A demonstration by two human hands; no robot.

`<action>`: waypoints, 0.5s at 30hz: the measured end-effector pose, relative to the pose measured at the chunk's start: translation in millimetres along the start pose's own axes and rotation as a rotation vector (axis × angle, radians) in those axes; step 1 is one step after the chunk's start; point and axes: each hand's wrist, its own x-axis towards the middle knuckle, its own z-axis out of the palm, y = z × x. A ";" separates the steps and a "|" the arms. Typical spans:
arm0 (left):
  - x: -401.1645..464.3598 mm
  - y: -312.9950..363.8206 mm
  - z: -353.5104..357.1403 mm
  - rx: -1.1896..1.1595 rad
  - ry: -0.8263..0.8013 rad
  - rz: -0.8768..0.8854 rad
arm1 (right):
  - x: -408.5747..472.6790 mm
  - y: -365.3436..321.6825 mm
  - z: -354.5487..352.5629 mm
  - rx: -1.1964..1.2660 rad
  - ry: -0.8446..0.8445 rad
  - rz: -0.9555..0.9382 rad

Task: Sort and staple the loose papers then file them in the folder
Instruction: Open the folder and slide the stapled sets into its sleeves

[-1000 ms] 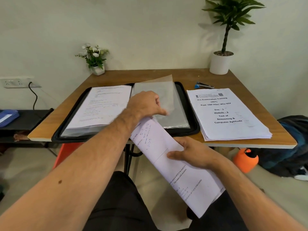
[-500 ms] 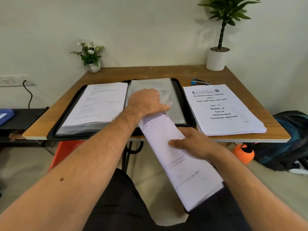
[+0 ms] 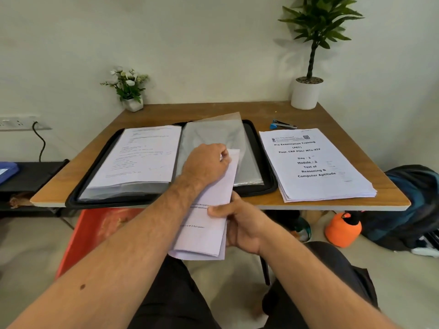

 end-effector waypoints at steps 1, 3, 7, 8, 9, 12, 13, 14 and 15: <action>0.3 -1.3 -0.2 -0.007 0.005 -0.008 | -0.9 0.9 6.0 -0.059 -0.001 -0.013; 0.3 -4.3 -0.2 -0.017 0.010 -0.030 | -0.7 -1.0 19.7 -0.211 0.064 -0.058; 3.6 -3.5 -4.2 -0.096 -0.020 -0.049 | 12.7 -20.8 14.1 -0.340 0.342 -0.144; 4.9 -2.6 -6.1 -0.118 -0.035 -0.042 | 16.3 -28.4 7.7 -0.333 0.408 -0.172; 5.2 -1.6 -7.7 -0.135 -0.052 -0.035 | 18.2 -34.5 2.5 -0.302 0.467 -0.195; 2.5 0.5 -9.2 -0.138 -0.085 -0.032 | 14.8 -35.4 -5.3 -0.138 0.462 -0.166; 1.3 0.3 -8.7 -0.137 -0.085 -0.032 | 9.0 -30.7 -5.4 -0.125 0.371 -0.126; 0.9 -0.5 -9.0 -0.138 -0.085 -0.036 | 3.8 -24.3 -5.1 -0.134 0.261 -0.092; 0.5 -0.9 -9.6 -0.137 -0.085 -0.036 | -2.7 -19.2 -3.2 -0.151 0.160 -0.081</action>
